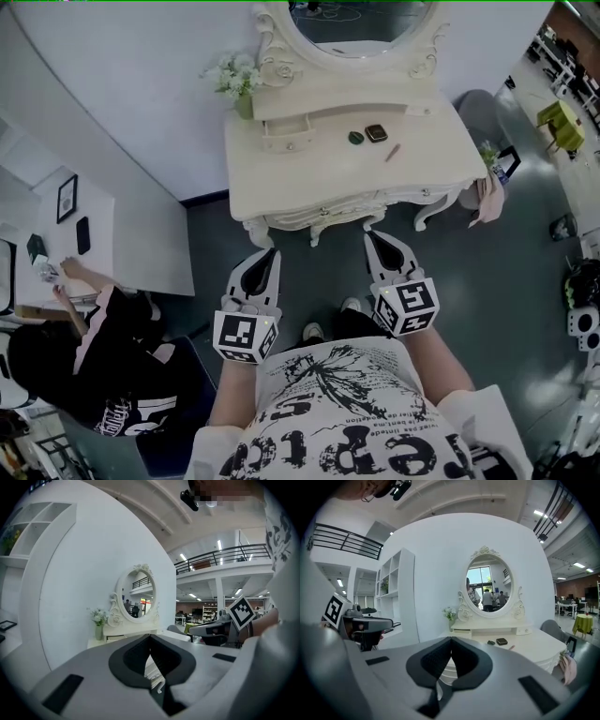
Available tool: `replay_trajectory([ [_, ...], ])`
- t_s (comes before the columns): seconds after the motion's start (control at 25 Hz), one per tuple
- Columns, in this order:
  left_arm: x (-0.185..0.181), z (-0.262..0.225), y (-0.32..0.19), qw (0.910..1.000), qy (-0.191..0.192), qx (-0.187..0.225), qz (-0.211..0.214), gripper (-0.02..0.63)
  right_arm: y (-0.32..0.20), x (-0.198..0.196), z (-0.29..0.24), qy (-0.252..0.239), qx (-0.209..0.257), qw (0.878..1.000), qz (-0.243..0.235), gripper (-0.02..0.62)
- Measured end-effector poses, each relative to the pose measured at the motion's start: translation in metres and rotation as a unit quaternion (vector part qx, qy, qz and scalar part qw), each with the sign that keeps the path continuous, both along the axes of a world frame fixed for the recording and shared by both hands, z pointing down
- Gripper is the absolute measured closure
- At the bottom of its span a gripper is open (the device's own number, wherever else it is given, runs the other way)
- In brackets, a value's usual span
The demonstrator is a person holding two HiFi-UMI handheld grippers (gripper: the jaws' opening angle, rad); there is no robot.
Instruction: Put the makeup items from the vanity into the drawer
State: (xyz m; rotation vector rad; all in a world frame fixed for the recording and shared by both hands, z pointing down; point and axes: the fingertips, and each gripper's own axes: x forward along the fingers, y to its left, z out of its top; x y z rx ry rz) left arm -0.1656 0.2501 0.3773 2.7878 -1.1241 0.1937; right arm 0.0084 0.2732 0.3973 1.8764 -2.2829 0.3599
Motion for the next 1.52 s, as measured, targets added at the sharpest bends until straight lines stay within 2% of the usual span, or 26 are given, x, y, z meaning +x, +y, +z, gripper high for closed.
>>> replay_trajectory([
  [0.4,0.03,0.011,-0.103,0.9991,-0.011,0.0,-0.04,0.588,-0.115,0.039,0.016,0.021,-0.003,0.999,-0.032,0.577],
  [0.56,0.057,0.01,-0.157,0.998,-0.016,-0.002,-0.061,0.587,-0.174,0.065,0.015,0.04,0.0,0.998,-0.056,0.577],
  [0.92,0.115,0.011,-0.263,0.9944,-0.027,-0.005,-0.102,0.586,-0.293,0.137,0.024,0.044,-0.013,0.995,-0.083,0.577],
  [1.24,0.143,0.03,-0.313,0.9936,-0.032,-0.026,-0.105,0.586,-0.341,0.167,0.063,0.057,-0.07,0.991,-0.098,0.577],
  [1.52,0.145,0.048,-0.351,0.9953,-0.035,-0.047,-0.077,0.588,-0.363,0.173,0.102,0.061,-0.119,0.988,-0.074,0.577],
])
